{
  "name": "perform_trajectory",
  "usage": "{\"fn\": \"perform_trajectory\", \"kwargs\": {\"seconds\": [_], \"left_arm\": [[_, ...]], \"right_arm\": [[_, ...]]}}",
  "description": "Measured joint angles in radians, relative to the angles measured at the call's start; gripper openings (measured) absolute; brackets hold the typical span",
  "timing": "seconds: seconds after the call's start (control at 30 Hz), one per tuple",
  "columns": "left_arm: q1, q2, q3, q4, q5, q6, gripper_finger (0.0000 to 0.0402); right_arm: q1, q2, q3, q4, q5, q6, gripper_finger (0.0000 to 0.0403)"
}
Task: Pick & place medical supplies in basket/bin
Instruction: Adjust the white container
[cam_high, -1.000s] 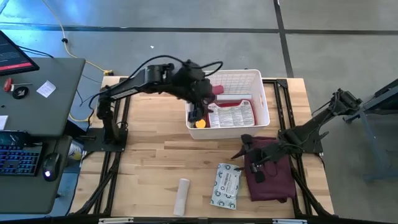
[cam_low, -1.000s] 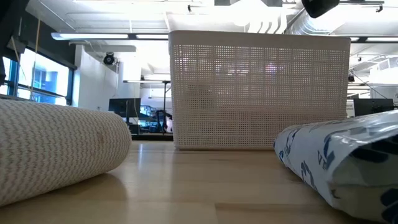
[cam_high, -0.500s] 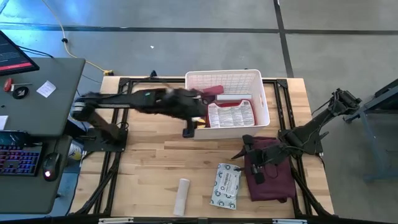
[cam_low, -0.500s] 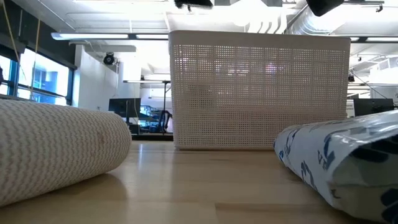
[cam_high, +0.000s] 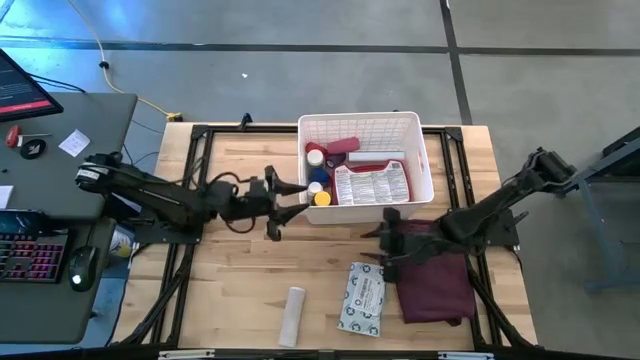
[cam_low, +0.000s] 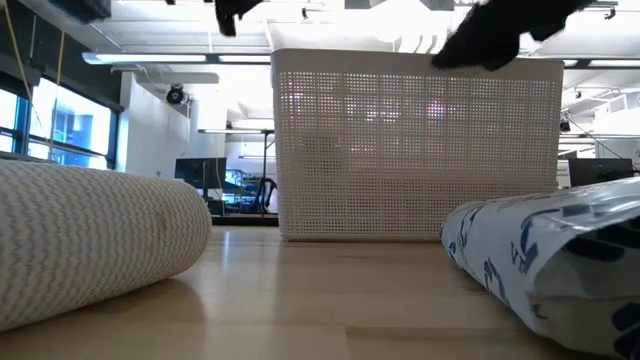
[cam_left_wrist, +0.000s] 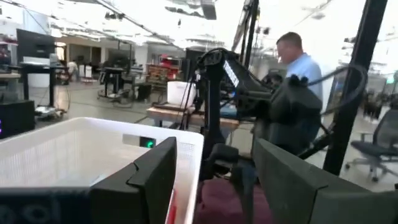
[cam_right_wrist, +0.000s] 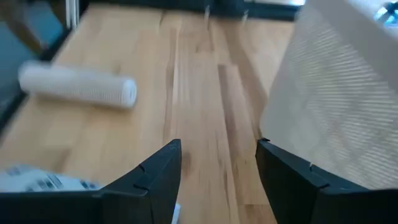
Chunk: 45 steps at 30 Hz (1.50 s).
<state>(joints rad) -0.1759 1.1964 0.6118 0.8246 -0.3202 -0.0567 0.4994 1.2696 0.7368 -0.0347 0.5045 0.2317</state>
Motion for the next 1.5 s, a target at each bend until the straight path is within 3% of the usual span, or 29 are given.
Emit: {"fn": "perform_trajectory", "kwargs": {"seconds": [0.1, 0.23, 0.8, 1.07, 1.5], "left_arm": [[-0.013, 0.022, -0.028, 0.072, 0.025, -0.005, 0.0245], [-0.015, 0.035, -0.021, -0.008, 0.091, -0.037, 0.0245], [-0.015, 0.082, -0.02, -0.022, 0.083, -0.066, 0.0246], [-0.015, 0.082, -0.02, -0.062, 0.083, -0.106, 0.0246], [-0.036, 0.082, -0.02, -0.068, 0.056, -0.106, 0.0246]], "right_arm": [[-0.028, 0.062, 0.0, 0.088, -0.005, -0.087, 0.0197], [-0.076, 0.094, 0.0, 0.148, -0.016, -0.135, 0.0197], [-0.234, 0.123, 0.0, 0.124, 0.101, -0.216, 0.0195], [-0.32, 0.234, 0.001, 0.317, -0.001, -0.34, 0.0194], [-0.395, 0.296, 0.001, 0.425, -0.035, -0.428, 0.0194]]}}
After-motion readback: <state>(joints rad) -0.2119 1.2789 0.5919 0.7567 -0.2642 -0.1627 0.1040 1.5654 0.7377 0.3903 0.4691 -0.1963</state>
